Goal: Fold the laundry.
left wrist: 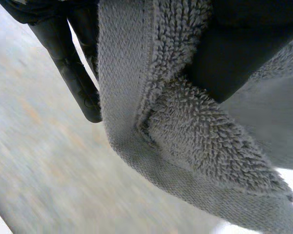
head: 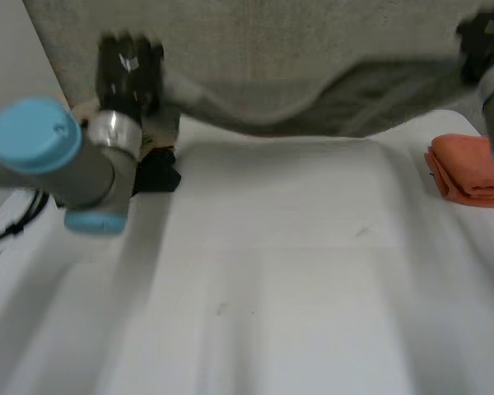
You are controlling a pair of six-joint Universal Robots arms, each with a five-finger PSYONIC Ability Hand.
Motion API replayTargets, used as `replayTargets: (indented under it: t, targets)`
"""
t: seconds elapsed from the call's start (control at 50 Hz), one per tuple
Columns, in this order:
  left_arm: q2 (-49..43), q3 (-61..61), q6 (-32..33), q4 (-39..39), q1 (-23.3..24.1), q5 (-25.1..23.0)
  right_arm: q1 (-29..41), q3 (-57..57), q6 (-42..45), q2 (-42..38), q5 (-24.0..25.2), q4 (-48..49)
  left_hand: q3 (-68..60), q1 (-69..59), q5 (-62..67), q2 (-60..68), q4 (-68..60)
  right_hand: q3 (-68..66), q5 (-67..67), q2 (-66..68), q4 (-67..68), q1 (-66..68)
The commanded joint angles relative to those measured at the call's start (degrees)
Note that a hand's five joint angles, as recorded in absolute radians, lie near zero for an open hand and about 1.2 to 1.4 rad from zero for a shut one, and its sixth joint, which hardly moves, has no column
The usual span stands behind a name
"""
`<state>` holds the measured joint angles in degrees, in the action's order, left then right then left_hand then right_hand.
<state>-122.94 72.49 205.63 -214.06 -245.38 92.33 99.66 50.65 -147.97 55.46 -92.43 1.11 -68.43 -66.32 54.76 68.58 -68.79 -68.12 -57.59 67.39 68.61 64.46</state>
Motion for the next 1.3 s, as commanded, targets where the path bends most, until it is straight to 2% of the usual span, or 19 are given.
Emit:
replayTargets:
  t: [0.02,0.06,0.08,0.14,0.18,0.24,0.42,0.58,0.64,0.66,0.72,0.78,0.9,0.96,1.06,1.18,1.3]
  targets:
    - [4.2,19.7,8.8,5.3,1.5,0.6,-0.3,21.9,0.8,2.0,7.0,-7.9,-11.6,-13.7,15.2,11.4,-11.2,-11.9,-12.4,12.6,11.4,15.5]
    - [5.3,22.7,11.7,5.8,1.7,0.8,-0.4,26.9,1.1,3.1,9.5,-7.7,-5.9,-8.0,9.6,5.8,-5.6,-11.9,-12.4,12.6,11.4,15.5]
    - [6.7,25.1,14.0,6.3,1.9,0.8,-0.4,28.3,1.4,3.3,10.2,-7.6,6.4,4.3,-2.8,-6.6,6.8,-11.9,-12.4,12.6,11.4,15.5]
    - [9.4,28.6,16.9,6.6,2.4,0.9,-2.0,32.4,3.2,4.0,11.6,-6.7,27.9,25.7,-24.2,-28.0,28.2,-11.9,-12.4,12.6,11.4,15.5]
    - [10.5,29.6,17.2,7.3,2.4,1.2,-2.7,33.5,4.0,4.1,11.8,-6.2,32.6,30.5,-29.0,-32.8,33.0,-11.9,-12.4,12.6,11.4,15.5]
    - [12.7,29.9,16.5,9.9,2.8,2.2,-3.2,34.3,4.5,4.3,11.8,-5.4,33.3,31.2,-29.6,-33.5,33.7,-11.9,-12.4,12.6,11.4,15.5]
    - [13.2,27.4,13.0,13.8,3.3,2.2,-3.2,35.2,4.4,4.3,11.9,-5.2,32.0,29.9,-28.3,-32.1,32.3,-11.9,-12.4,12.6,11.4,15.5]
    - [6.6,24.1,13.2,14.7,3.3,2.3,-3.3,35.7,4.5,4.2,12.0,-4.7,28.3,26.2,-24.6,-28.4,28.6,-11.9,-12.4,12.6,11.4,15.5]
    - [4.7,22.4,13.1,16.7,3.4,2.3,-3.3,35.5,4.7,4.2,11.8,-4.7,12.2,10.1,-8.5,-12.3,12.6,-11.9,-12.4,12.6,11.4,15.5]
    - [4.6,21.5,13.0,18.0,3.8,2.6,-3.3,35.3,4.7,4.2,11.7,-4.7,-11.3,-13.4,15.0,11.2,-11.0,-11.9,-12.4,12.6,11.4,15.5]
    - [5.2,20.6,12.5,18.8,5.2,3.6,-3.4,34.8,4.8,4.9,11.4,-4.8,-11.6,-13.7,15.2,11.4,-11.2,-11.9,-12.4,12.6,11.4,15.5]
    - [12.3,20.4,10.1,19.1,6.8,5.9,-4.2,34.3,5.2,7.4,11.3,-5.4,-11.6,-13.7,15.2,11.4,-11.2,-11.9,-12.4,12.6,11.4,15.5]
    - [28.3,20.9,3.4,21.6,6.5,6.9,-8.8,33.2,12.2,20.0,11.3,-8.6,-11.6,-13.7,15.2,11.4,-11.2,-11.9,-12.4,12.6,11.4,15.5]
    - [33.3,20.2,3.0,25.0,6.1,6.8,-11.0,29.9,16.1,27.3,11.0,-11.6,-11.6,-13.7,15.2,11.4,-11.2,-11.9,-12.4,12.6,11.4,15.5]
    - [40.0,17.3,2.6,31.2,3.3,6.6,-11.8,22.0,17.2,33.2,11.5,-19.0,-11.6,-13.7,15.2,11.4,-11.2,-11.9,-12.4,12.6,11.4,15.5]
    - [39.5,17.3,2.5,33.0,-0.8,5.8,-11.7,15.0,17.7,32.0,12.5,-28.3,-11.6,-13.7,15.2,11.4,-11.2,-11.9,-12.4,12.6,11.4,15.5]
    - [27.9,18.6,0.4,32.7,-2.9,2.2,-11.2,12.9,17.9,21.6,11.8,-28.1,-11.6,-13.7,15.2,11.4,-11.2,-11.9,-12.4,12.6,11.4,15.5]
